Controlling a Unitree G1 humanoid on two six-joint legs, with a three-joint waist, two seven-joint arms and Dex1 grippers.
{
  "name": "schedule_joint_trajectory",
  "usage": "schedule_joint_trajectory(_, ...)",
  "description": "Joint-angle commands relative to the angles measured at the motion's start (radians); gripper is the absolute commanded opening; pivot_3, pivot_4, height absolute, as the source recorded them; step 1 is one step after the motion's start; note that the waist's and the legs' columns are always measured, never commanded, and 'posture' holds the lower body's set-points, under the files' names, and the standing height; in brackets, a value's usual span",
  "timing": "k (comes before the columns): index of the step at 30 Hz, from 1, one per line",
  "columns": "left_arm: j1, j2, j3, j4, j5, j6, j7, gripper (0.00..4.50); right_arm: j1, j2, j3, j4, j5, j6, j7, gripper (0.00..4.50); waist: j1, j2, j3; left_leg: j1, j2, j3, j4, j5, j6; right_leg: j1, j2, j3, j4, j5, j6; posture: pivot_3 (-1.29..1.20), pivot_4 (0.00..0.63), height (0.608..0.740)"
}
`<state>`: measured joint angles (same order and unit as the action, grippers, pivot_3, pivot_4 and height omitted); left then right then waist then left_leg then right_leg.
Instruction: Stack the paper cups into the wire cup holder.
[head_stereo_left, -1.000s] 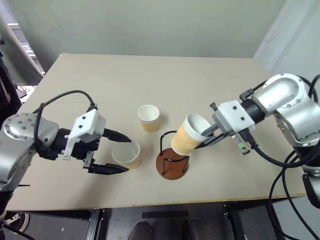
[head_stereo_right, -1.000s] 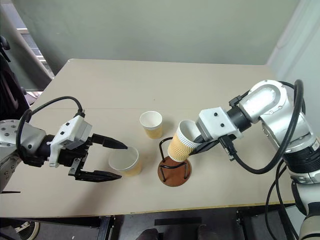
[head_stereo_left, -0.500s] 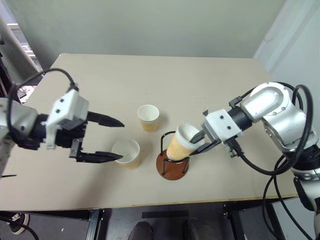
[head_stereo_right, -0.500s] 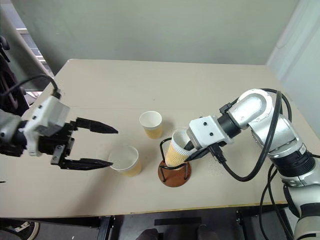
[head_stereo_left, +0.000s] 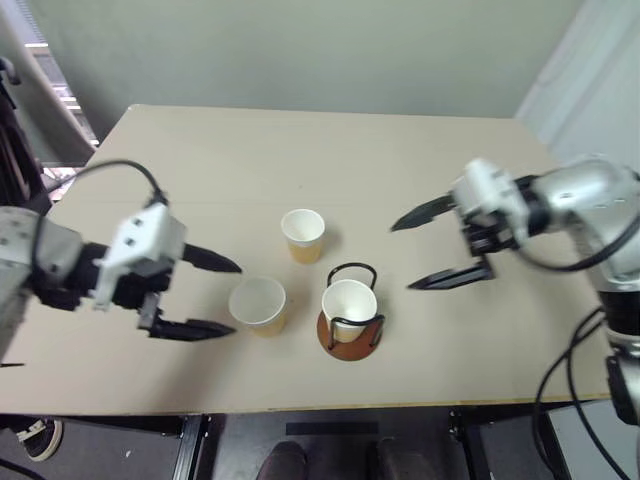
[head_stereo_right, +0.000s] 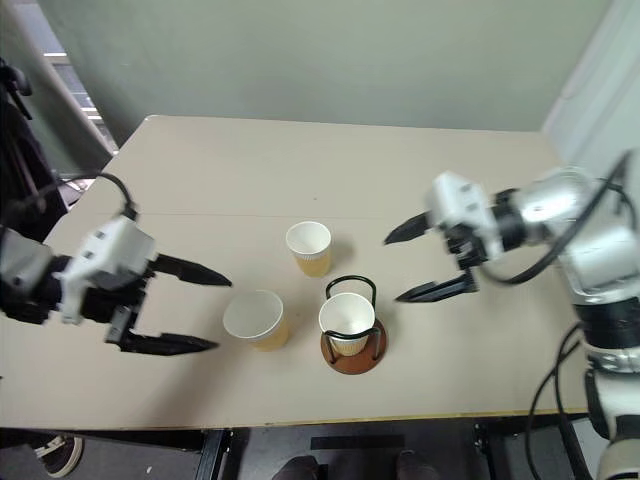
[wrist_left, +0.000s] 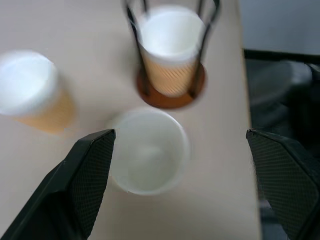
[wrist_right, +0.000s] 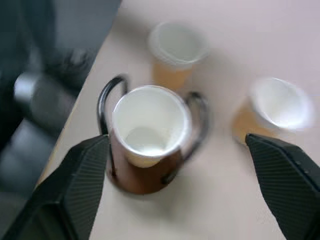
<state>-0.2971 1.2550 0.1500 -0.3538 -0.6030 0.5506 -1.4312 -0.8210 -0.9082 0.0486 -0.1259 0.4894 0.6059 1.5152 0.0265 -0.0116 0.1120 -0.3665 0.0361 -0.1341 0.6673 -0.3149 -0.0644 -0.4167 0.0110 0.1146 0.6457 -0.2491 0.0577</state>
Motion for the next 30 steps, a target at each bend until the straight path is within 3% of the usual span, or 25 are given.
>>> schedule_joint_trajectory(1, -0.001, -0.002, -0.096, 0.002, 0.114, -0.082, 0.001, 4.5, 0.086, -0.133, -0.26, -0.019, 0.159, 0.105, 0.036, 4.46, 0.008, 0.0, 0.0, 0.0, 0.0, 0.0, 0.0, 0.0, 0.0, 0.0, 0.0, 0.0, 0.0, 0.0, -0.001, 0.0, 0.15, 0.74)
schedule_joint_trajectory(5, -0.06, -0.03, -0.19, 0.069, 0.215, -0.153, -0.002, 4.5, 0.203, -0.247, -0.455, -0.072, 0.291, 0.24, 0.027, 4.46, 0.01, 0.0, 0.0, 0.001, -0.002, 0.002, -0.002, 0.0, -0.001, -0.001, 0.001, 0.001, 0.001, -0.002, -0.003, 0.0, 0.15, 0.74)
schedule_joint_trajectory(9, -0.1, -0.058, -0.261, 0.108, 0.278, -0.198, -0.027, 4.5, 0.249, -0.255, -0.554, -0.143, 0.419, 0.33, -0.046, 4.46, -0.008, 0.001, 0.0, 0.003, -0.003, 0.004, -0.001, 0.0, -0.001, 0.0, 0.002, 0.0, 0.003, -0.003, -0.005, 0.0, 0.15, 0.74)
schedule_joint_trajectory(12, -0.123, -0.088, -0.303, 0.128, 0.314, -0.211, -0.027, 3.89, 0.265, -0.255, -0.567, -0.197, 0.462, 0.341, -0.097, 4.5, -0.017, 0.001, 0.0, 0.004, -0.004, 0.005, -0.001, -0.001, -0.001, 0.0, 0.003, -0.001, 0.005, -0.003, -0.005, 0.0, 0.15, 0.74)
schedule_joint_trajectory(22, -0.168, -0.127, -0.32, 0.13, 0.326, -0.202, -0.062, 0.16, 0.259, -0.285, -0.539, -0.267, 0.532, 0.315, -0.178, 4.5, -0.014, 0.001, 0.0, 0.004, -0.004, 0.001, -0.001, -0.001, 0.0, 0.0, 0.002, -0.001, 0.005, -0.002, -0.004, 0.0, 0.15, 0.74)
schedule_joint_trajectory(27, -0.262, -0.134, -0.274, 0.168, 0.281, -0.201, -0.095, 0.03, 0.245, -0.293, -0.529, -0.261, 0.549, 0.298, -0.186, 4.5, -0.013, 0.001, 0.0, 0.003, -0.004, 0.001, -0.001, -0.001, 0.0, 0.0, 0.002, -0.001, 0.005, -0.002, -0.004, 0.0, 0.15, 0.74)
schedule_joint_trajectory(30, -0.43, -0.18, -0.252, 0.247, 0.222, -0.207, -0.141, 0.03, 0.189, -0.282, -0.536, -0.223, 0.594, 0.298, -0.211, 4.5, -0.008, 0.001, 0.0, 0.002, -0.004, 0.0, 0.0, -0.001, 0.0, 0.0, 0.002, -0.001, 0.005, -0.002, -0.004, 0.0, 0.15, 0.74)
